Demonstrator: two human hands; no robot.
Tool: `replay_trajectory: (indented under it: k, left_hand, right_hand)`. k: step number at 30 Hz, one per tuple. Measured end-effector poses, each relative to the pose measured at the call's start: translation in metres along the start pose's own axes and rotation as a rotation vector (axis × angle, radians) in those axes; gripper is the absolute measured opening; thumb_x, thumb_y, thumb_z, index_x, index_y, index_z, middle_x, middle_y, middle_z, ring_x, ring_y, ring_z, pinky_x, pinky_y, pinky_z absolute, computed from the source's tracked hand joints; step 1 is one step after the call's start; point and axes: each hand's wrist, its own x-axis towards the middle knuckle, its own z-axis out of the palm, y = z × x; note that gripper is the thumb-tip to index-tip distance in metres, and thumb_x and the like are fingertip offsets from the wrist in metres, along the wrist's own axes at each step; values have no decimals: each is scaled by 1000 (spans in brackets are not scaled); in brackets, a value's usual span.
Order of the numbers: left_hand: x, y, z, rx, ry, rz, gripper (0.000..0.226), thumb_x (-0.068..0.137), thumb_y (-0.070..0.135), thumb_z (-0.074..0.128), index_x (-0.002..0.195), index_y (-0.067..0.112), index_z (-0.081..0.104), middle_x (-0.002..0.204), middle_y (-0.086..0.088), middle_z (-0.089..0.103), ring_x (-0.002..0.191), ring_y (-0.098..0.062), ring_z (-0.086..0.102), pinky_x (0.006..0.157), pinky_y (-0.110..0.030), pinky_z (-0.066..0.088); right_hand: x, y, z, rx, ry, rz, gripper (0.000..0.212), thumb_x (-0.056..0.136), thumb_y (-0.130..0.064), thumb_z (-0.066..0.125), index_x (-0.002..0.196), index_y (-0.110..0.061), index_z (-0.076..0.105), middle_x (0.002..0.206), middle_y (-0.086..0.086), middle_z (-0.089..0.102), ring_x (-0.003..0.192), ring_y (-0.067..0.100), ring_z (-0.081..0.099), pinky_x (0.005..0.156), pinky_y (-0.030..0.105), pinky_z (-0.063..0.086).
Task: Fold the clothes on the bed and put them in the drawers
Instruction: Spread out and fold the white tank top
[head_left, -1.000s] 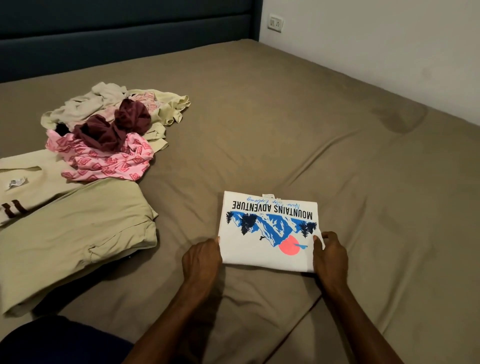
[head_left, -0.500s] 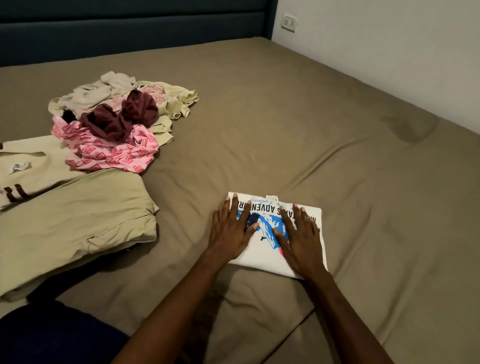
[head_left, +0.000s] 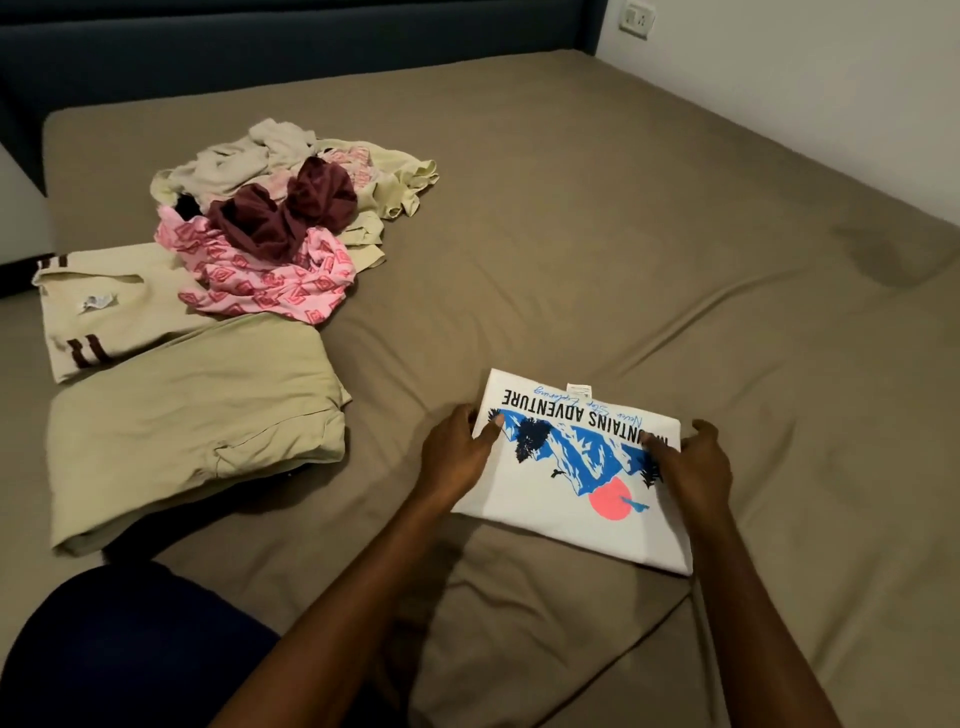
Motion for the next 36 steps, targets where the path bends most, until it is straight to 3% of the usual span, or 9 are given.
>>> replay_trajectory:
  k: [3,5,9,12,16,24,27,31,36]
  left_hand:
    - [9,28,-1,-18,-124,-132,46,97,60,52,113,19,64,115,1,72,106,-26,67,92,-38,52]
    - [15,37,3,54,-170,-144,49,93,62,53,110,19,69,110,2,74,100,-25,69,88,-36,54]
    - [29,33,-3,-246,-271,-182,41,87,47,69,112,15,76,106,1,78,94,-20,74,94,-43,58]
    - [26,33,-22,-582,-370,-230,23,96,15,69,113,1,73,106,-15,77,92,-29,75,91,-44,60]
    - [15,36,-70,-718,-397,-248,30,96,12,68,120,-5,68,110,-23,75,97,-38,73,89,-48,60]
    - [12,2,-256,-584,-140,-274,32,85,24,81,101,-3,77,99,-23,76,88,-37,75,85,-45,60]
    - [24,-26,-335,-498,38,-317,34,78,31,88,82,1,71,80,-13,75,59,-23,67,53,-25,51]
    - [49,-62,-414,-381,106,-355,29,83,24,85,66,11,65,64,-8,68,45,-13,57,44,-18,42]
    - [107,-98,-503,-341,69,-361,15,98,14,67,96,0,73,90,-14,79,65,-17,74,55,-23,57]
  right_hand:
    - [1,-24,-22,306,-191,164,30,93,-25,74,93,3,64,72,14,61,42,9,55,43,16,38]
    - [-2,-31,-25,390,-261,214,21,95,-14,69,85,2,61,60,15,62,32,6,50,35,14,34]
    - [-11,-35,-30,566,-352,341,22,93,-9,66,110,7,64,73,19,76,53,29,71,47,32,58]
    - [-26,-42,-32,727,-492,463,24,94,-12,59,112,3,65,92,24,77,65,37,75,55,45,63]
    - [-49,-62,-24,927,-636,508,31,96,-12,50,121,0,65,107,25,75,76,39,76,64,51,64]
    - [-106,-189,75,1081,-915,440,48,87,-6,44,131,3,62,124,27,69,93,40,74,83,55,60]
    - [-125,-250,137,1065,-1006,436,54,84,-5,44,136,3,58,132,28,64,110,44,69,93,58,57]
    - [-149,-317,204,1080,-1040,432,55,82,4,44,135,12,56,128,31,66,101,41,72,83,49,62]
    - [-177,-392,277,1173,-1021,472,64,67,7,51,131,14,57,127,30,67,118,47,63,108,57,48]
